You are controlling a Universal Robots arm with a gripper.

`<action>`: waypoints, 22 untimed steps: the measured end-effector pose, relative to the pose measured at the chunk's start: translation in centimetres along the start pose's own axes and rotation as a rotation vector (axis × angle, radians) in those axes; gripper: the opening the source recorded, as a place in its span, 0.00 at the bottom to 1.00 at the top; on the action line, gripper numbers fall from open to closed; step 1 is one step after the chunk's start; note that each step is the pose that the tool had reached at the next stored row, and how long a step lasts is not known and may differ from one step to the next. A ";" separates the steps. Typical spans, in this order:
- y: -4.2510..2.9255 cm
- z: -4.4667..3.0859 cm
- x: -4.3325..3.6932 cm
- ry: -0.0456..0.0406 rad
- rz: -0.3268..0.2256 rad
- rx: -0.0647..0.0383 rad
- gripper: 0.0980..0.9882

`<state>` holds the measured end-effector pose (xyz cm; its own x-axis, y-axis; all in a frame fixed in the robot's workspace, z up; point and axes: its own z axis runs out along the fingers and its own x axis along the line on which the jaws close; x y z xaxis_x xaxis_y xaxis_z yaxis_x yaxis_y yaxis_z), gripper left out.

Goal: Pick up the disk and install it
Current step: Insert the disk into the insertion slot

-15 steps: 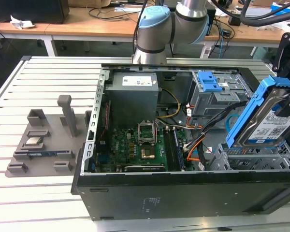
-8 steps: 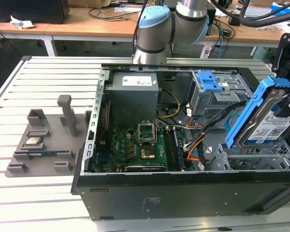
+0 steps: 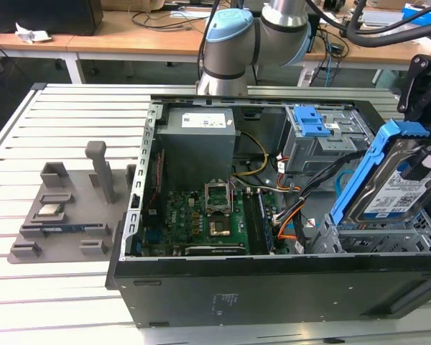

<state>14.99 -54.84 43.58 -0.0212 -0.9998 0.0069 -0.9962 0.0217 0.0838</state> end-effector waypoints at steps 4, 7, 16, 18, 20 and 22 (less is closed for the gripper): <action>-0.17 0.33 0.00 -0.0005 0.005 0.000 0.30; -0.26 0.68 0.00 -0.0003 0.006 0.000 0.30; -0.44 2.70 -0.02 -0.0006 0.006 0.000 0.30; -0.49 3.25 -0.02 -0.0006 0.006 0.000 0.30; -0.54 3.85 -0.02 -0.0007 0.006 0.000 0.30; -0.58 4.37 -0.03 -0.0006 0.006 0.000 0.30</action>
<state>15.21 -54.85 39.17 -0.0271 -0.9996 0.0068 -0.9961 0.0276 0.0840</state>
